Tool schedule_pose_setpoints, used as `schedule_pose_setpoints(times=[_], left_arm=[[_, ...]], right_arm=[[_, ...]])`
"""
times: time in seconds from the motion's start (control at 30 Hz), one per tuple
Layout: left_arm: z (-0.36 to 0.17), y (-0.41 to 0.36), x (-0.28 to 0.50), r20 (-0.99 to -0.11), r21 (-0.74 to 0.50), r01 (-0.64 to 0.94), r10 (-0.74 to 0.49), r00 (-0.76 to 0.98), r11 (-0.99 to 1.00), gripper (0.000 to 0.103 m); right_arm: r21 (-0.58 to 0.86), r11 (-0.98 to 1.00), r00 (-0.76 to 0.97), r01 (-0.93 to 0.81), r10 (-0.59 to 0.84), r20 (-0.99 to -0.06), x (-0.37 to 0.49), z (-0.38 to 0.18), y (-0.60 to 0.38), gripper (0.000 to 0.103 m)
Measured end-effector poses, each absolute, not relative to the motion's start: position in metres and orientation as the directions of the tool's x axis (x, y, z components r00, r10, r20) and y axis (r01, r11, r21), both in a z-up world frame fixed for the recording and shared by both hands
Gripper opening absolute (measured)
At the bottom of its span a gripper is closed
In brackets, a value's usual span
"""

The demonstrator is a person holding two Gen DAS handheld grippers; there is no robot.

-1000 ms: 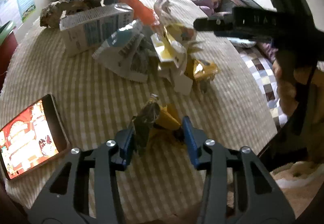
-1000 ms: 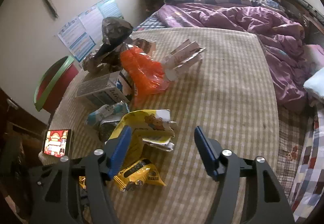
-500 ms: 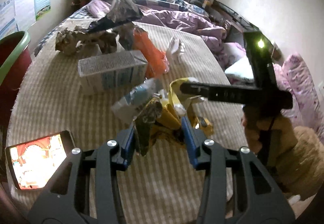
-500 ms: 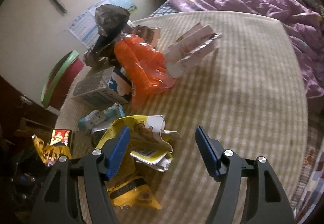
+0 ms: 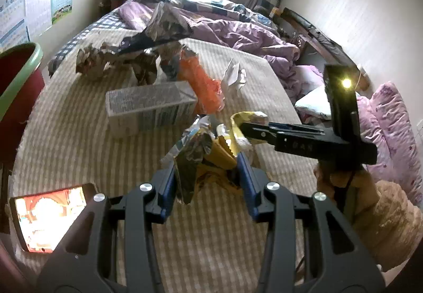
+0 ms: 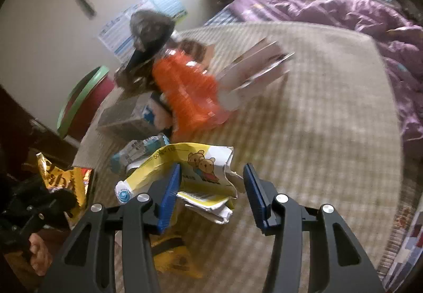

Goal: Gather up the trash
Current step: 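Carry the yellow wrapper to the bucket and open the left tool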

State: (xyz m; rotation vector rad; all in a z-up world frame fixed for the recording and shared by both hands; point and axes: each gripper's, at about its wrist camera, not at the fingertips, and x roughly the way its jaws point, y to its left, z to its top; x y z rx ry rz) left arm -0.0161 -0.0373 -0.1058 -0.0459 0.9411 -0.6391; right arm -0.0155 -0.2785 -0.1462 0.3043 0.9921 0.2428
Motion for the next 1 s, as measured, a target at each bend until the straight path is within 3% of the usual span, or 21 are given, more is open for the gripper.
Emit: schedule_pose_setpoints(times=[0.27, 0.4, 1.0], left_arm=[[-0.100, -0.046, -0.009, -0.725, -0.309, 0.496, -0.538, 0.429, 0.811, 0.041], [-0.093, -0.051, -0.008, -0.710, -0.310, 0.505, -0.549, 0.440, 0.805, 0.041], [-0.059, -0.004, 0.019, -0.647, -0.298, 0.434, -0.514, 0.563, 0.850, 0.041]], right_arm=[[0.264, 0.964, 0.602, 0.025, 0.197, -0.774, -0.027, -0.126, -0.294, 0.047], [0.346, 0.937, 0.642, 0.040, 0.241, -0.727, -0.032, -0.119, -0.301, 0.047], [0.289, 0.957, 0.747, 0.019, 0.179, -0.640, -0.036, -0.050, -0.251, 0.048]])
